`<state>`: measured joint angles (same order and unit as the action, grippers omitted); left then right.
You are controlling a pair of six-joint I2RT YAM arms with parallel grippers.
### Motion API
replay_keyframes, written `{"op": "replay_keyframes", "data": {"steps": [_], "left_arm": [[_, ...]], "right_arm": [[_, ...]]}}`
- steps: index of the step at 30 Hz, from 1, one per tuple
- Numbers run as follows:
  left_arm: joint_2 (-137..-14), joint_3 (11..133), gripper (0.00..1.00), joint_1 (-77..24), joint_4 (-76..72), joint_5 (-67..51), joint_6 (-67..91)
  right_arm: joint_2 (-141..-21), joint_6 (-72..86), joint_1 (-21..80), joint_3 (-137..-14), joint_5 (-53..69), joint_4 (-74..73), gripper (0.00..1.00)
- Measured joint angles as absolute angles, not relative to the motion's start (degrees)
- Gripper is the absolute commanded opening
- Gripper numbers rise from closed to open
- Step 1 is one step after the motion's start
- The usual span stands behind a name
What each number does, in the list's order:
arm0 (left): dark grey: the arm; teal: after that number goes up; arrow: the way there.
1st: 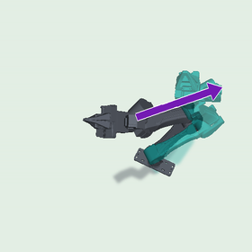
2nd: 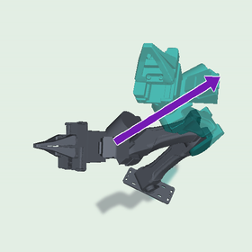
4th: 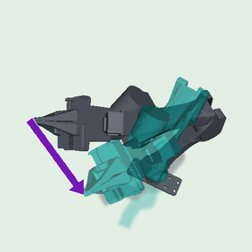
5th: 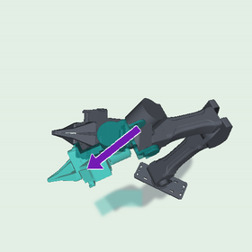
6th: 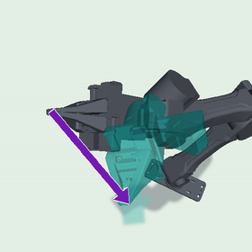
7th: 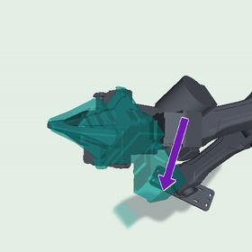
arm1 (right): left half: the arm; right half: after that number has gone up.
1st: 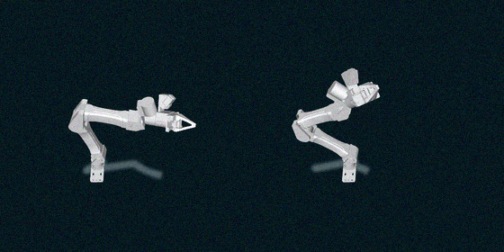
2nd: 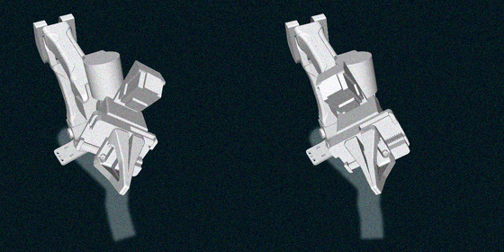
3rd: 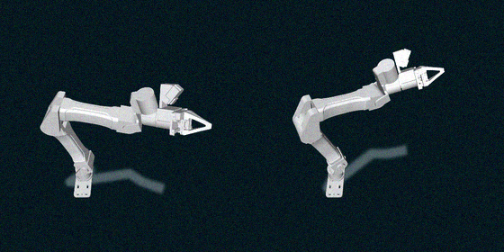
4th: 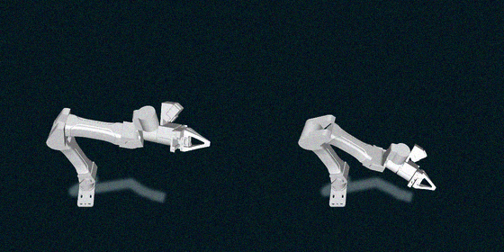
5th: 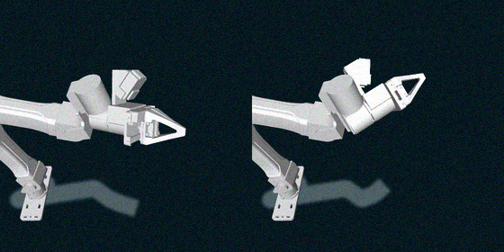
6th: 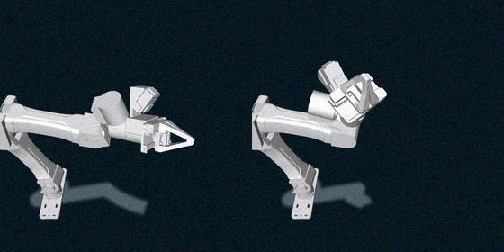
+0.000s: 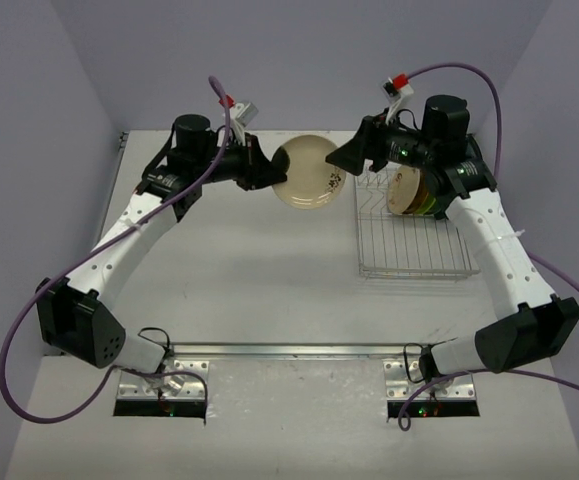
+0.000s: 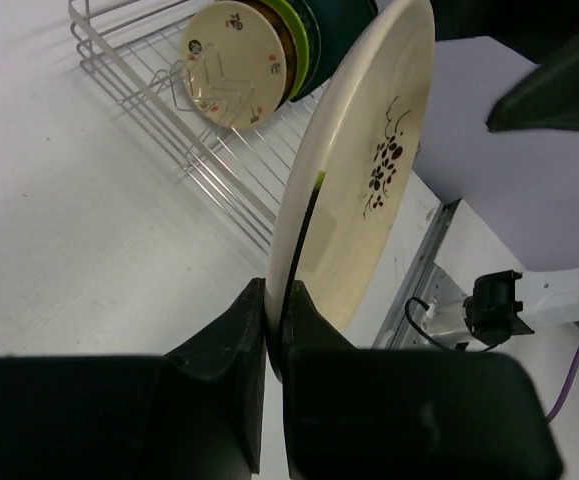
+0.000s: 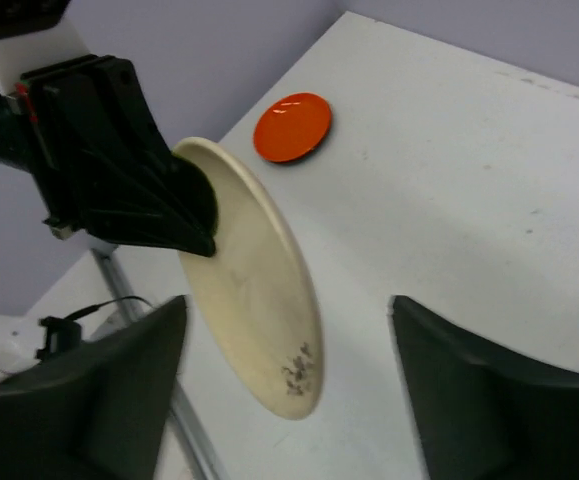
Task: Unload the plates from the dish rack
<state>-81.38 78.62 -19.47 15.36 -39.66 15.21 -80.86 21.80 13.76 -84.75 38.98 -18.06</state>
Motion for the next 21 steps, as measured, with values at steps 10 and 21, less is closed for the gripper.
{"op": "replay_keyframes", "data": {"steps": [10,21], "left_arm": [[-85.79,78.16,0.0,7.72,18.6,-41.05,15.35],[-113.43,88.59,0.0,28.25,30.58,-35.39,7.89]], "right_arm": [[-80.31,19.88,13.57,-78.15,18.02,-19.05,0.99],[-80.05,11.02,13.21,-70.71,1.51,-19.15,0.99]]}}
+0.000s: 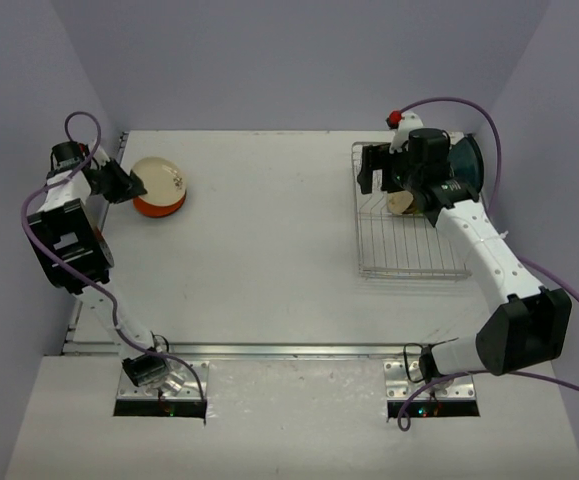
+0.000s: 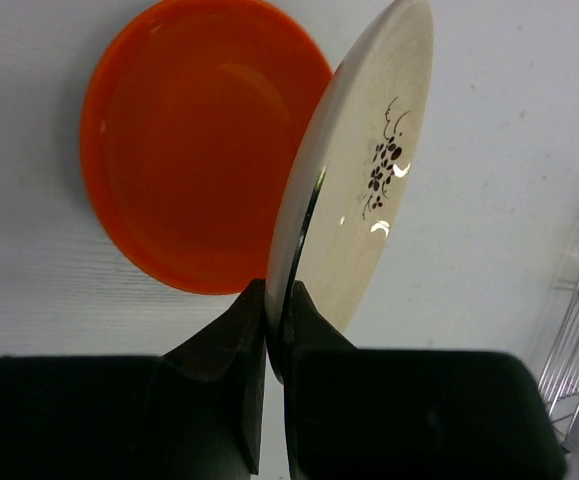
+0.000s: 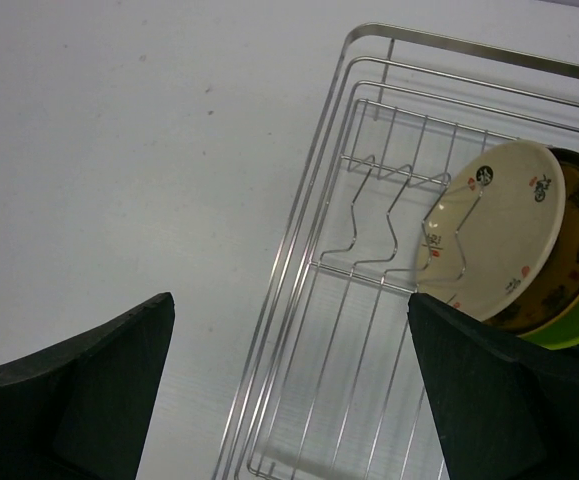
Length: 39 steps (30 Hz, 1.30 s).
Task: Unload the plates from the dish rack
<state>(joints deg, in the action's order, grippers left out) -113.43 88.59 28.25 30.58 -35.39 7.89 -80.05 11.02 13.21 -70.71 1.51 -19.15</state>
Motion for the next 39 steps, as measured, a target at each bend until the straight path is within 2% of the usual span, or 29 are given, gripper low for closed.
{"op": "replay_keyframes", "data": {"steps": [4,8,13,16,18,19,26,30,33,36,39], "left_arm": [[-116.99,90.98,0.0,29.08,31.81,-33.41,7.13],[-119.1,93.18,0.05,29.08,30.91,-32.33,6.97],[-121.36,93.54,0.5,29.08,30.26,-32.44,6.46],[-121.64,93.32,0.68,29.08,30.16,-32.42,6.15],[-121.61,93.27,0.92,29.08,29.94,-32.1,5.78],[-121.54,93.26,0.98,29.08,29.87,-31.6,5.51],[-115.49,92.75,1.0,28.12,29.93,-20.28,3.0],[-105.21,89.97,1.0,23.94,25.5,-5.47,-1.01],[-95.1,84.58,1.0,16.54,19.56,6.39,-4.51],[-86.95,81.18,1.0,9.41,15.53,8.96,-6.44],[-81.29,77.88,1.0,6.55,13.52,7.62,-6.25]], "right_arm": [[-79.82,9.9,13.21,-69.48,-0.91,-18.88,0.99],[-79.83,9.38,13.21,-69.44,-1.45,-19.37,0.99],[-81.16,9.34,13.21,-71.58,-3.16,-21.98,0.99],[-81.92,9.41,13.2,-72.29,-4.93,-22.62,0.99],[-82.28,9.47,13.19,-72.53,-6.26,-22.93,0.99],[-82.47,9.48,13.19,-72.65,-6.84,-23.0,0.99],[-83.08,9.67,13.19,-72.95,-10.08,-23.22,0.99],[-83.37,9.67,13.21,-72.99,-12.29,-23.16,0.99],[-83.98,9.67,13.19,-73.01,-14.65,-22.93,0.99],[-84.98,9.65,13.19,-73.01,-16.47,-22.74,0.99],[-86.33,9.61,12.92,-73.01,-17.26,-22.7,0.99]]}}
